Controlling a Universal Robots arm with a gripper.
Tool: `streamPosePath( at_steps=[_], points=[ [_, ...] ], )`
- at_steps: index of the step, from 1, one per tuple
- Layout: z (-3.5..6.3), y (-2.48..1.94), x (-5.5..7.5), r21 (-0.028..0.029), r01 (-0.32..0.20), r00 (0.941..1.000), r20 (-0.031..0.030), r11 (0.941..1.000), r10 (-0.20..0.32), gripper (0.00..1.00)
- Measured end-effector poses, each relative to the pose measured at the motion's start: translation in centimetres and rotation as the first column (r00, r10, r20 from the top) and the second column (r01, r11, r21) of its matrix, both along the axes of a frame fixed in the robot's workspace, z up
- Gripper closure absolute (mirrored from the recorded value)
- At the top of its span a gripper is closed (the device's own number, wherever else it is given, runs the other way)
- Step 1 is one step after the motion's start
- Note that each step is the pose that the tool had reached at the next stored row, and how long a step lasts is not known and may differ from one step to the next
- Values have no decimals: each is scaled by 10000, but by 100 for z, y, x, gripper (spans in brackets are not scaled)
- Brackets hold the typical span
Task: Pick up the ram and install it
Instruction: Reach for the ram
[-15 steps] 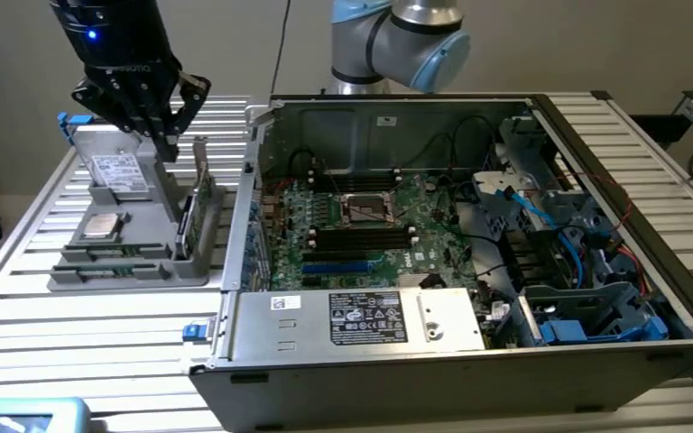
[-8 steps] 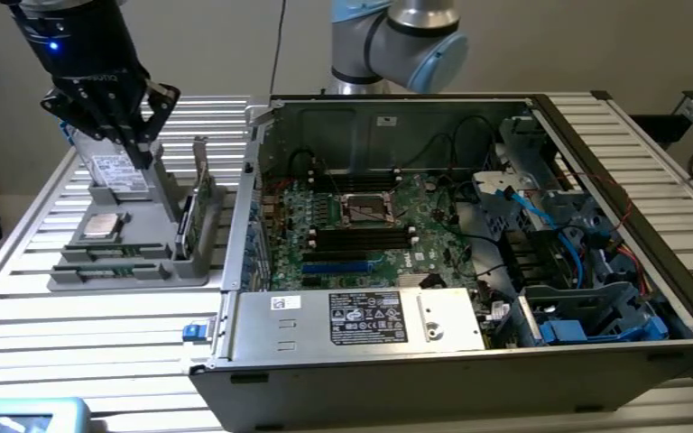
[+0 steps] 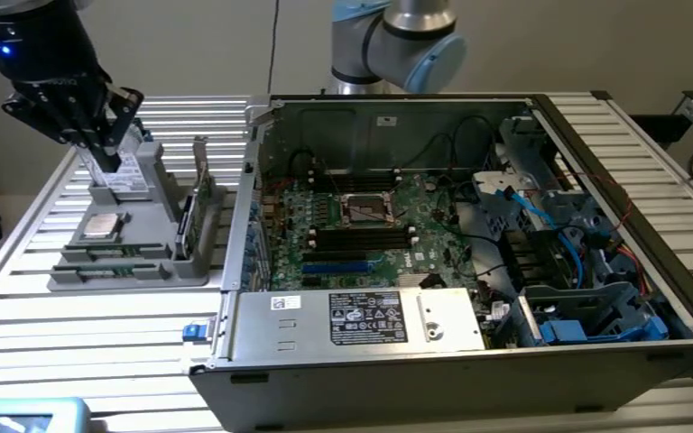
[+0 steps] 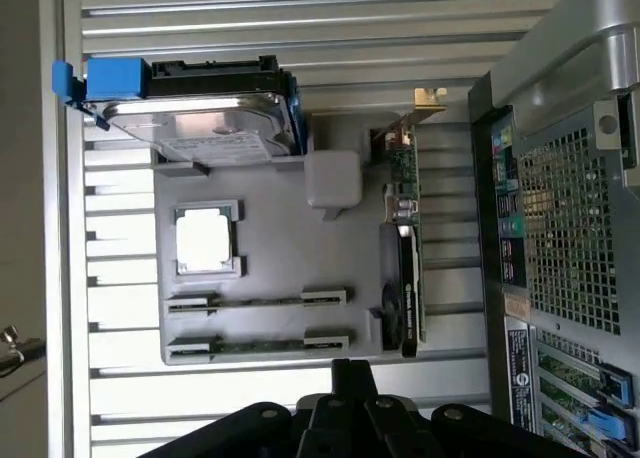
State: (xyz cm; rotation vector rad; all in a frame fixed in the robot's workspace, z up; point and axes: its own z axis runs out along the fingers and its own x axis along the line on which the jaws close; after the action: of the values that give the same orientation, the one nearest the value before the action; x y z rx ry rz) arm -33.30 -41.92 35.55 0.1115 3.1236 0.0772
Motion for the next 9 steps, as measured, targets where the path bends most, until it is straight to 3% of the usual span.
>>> streamPosePath(
  at_steps=[6, 9],
  points=[
    [-25, 0, -257, -25, -1, 10000, 1, 10000, 1, 89],
    [-49, 5, -320, -148, 0, 10000, 1, 9999, 0, 89]
  ],
)
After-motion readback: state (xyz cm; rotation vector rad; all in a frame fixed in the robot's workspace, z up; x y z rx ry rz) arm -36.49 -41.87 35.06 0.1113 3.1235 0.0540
